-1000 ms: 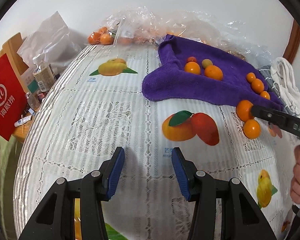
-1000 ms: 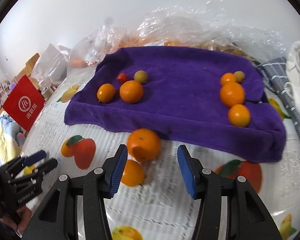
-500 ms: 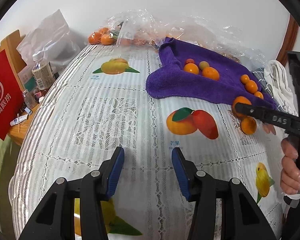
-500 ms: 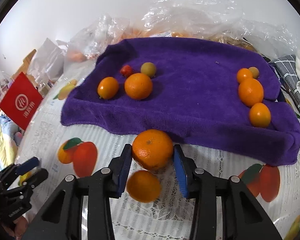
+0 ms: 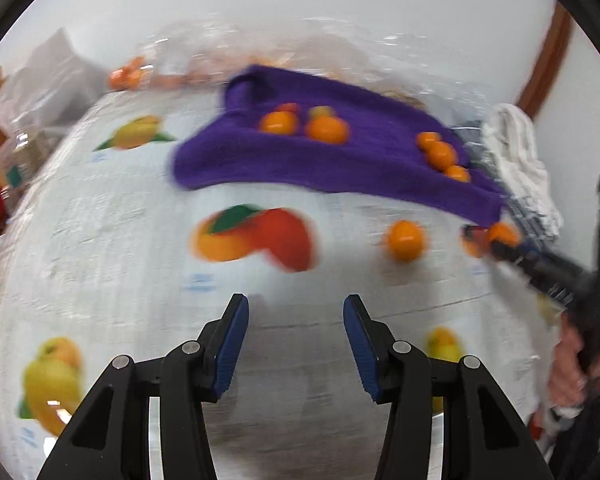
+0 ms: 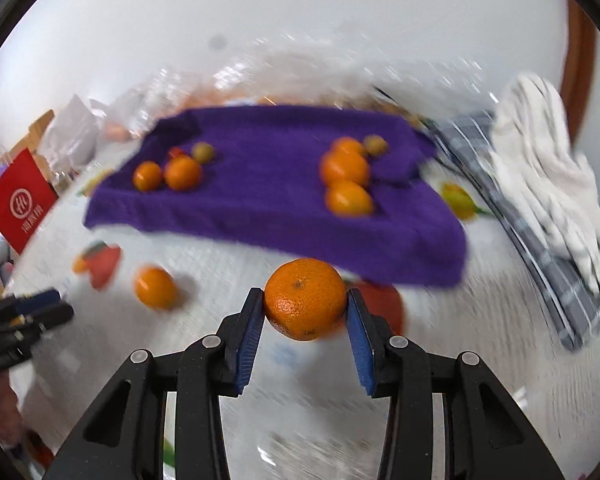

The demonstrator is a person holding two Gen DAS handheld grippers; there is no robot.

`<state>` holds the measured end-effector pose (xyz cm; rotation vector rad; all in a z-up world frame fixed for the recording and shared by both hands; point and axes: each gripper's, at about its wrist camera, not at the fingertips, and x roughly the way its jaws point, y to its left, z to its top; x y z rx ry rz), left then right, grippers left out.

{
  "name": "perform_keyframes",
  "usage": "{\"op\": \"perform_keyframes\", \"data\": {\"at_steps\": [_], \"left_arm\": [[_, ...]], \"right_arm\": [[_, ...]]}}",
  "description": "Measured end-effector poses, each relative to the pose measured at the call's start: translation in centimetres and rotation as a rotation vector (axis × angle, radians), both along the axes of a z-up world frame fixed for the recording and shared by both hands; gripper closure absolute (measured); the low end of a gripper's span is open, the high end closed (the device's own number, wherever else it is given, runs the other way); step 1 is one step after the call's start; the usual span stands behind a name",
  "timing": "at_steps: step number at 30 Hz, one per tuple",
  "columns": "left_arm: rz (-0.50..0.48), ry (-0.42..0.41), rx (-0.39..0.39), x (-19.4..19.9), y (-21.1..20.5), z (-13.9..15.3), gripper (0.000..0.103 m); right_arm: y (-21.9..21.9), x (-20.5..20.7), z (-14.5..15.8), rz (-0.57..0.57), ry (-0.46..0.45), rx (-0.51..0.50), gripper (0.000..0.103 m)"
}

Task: Organize fruits
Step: 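Grasp a small orange with the left gripper while the right gripper holds its orange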

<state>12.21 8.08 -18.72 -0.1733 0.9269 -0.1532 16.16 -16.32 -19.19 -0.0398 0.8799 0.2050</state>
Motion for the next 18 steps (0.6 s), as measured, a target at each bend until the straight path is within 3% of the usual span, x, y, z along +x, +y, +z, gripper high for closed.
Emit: {"op": "perform_keyframes", "data": {"at_steps": [7, 18], "left_arm": [[-0.093, -0.05, 0.087, 1.8, -6.3, 0.9, 0.056], [-0.086, -0.037, 0.152, 4.3, -8.8, -1.1, 0.056]], "right_arm": [[-2.9, -1.1, -1.5, -0.017, 0.021, 0.04, 0.062], [-2.9, -1.2, -2.0, -0.023, -0.003, 0.04, 0.061]]}}
